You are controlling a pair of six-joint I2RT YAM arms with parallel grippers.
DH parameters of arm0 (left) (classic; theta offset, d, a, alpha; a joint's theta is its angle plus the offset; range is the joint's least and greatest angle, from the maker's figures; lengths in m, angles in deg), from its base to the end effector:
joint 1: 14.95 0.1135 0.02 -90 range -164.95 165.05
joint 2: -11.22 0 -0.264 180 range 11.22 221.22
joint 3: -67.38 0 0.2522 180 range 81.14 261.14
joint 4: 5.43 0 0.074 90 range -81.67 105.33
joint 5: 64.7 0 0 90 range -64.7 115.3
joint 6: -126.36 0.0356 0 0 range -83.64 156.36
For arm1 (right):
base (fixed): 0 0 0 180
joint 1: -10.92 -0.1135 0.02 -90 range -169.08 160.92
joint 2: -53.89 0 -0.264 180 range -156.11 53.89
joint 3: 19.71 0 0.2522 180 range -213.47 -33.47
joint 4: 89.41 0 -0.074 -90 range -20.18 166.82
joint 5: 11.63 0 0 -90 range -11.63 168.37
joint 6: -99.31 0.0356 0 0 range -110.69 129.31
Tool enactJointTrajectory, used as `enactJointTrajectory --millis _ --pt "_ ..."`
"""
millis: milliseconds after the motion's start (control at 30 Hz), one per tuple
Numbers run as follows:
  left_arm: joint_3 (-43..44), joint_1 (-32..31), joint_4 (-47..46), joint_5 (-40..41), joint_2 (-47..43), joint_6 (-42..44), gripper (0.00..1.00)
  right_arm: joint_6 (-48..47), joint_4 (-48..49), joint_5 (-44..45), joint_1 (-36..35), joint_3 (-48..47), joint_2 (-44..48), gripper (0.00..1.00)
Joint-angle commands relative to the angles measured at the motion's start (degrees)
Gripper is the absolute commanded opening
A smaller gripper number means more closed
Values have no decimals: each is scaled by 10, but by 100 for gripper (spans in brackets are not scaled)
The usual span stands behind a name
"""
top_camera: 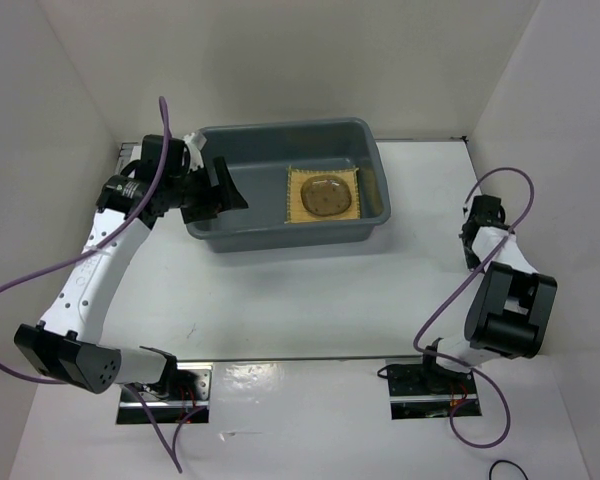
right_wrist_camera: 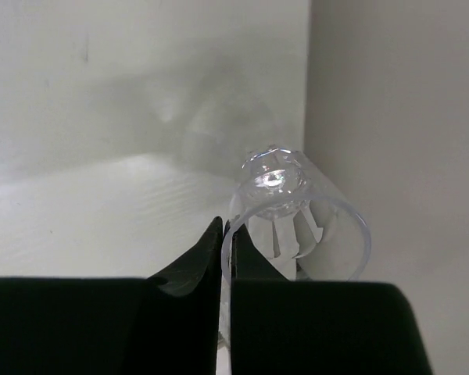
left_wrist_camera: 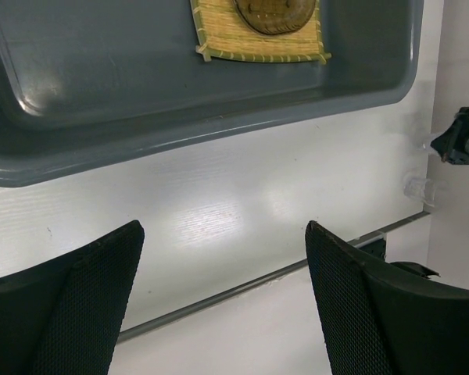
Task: Place the mixed dishes into the plastic bin
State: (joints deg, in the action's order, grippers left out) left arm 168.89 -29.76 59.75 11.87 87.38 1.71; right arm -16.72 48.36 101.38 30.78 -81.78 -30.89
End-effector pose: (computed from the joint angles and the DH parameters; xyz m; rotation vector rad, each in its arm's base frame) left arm 0.2572 -0.0765 0.4082 -0.2765 2.3305 -0.7095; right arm 0.2528 -0.1061 0.1823 -0.0242 2.7982 -0.7662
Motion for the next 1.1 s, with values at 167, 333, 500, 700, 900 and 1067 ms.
enactJointTrajectory --millis 167,333,500,700,900,1067 --pt "-24 10 -34 -9 -28 -2 92 36 -85 -11 -81 -231 110 0" --pt "-49 22 -26 2 -45 -19 92 20 -99 2 -321 -387 136 0" --pt "-50 54 -9 -3 -69 1 92 12 -119 -104 -445 -512 47 0" --pt "-78 89 10 -16 -116 20 93 4 -140 -157 -535 -658 -100 0" --pt "-123 106 10 -45 -151 14 93 11 -190 -232 -600 -804 -266 0" --pt "-137 111 16 -55 -167 3 94 17 -215 -271 -606 -884 -376 0"
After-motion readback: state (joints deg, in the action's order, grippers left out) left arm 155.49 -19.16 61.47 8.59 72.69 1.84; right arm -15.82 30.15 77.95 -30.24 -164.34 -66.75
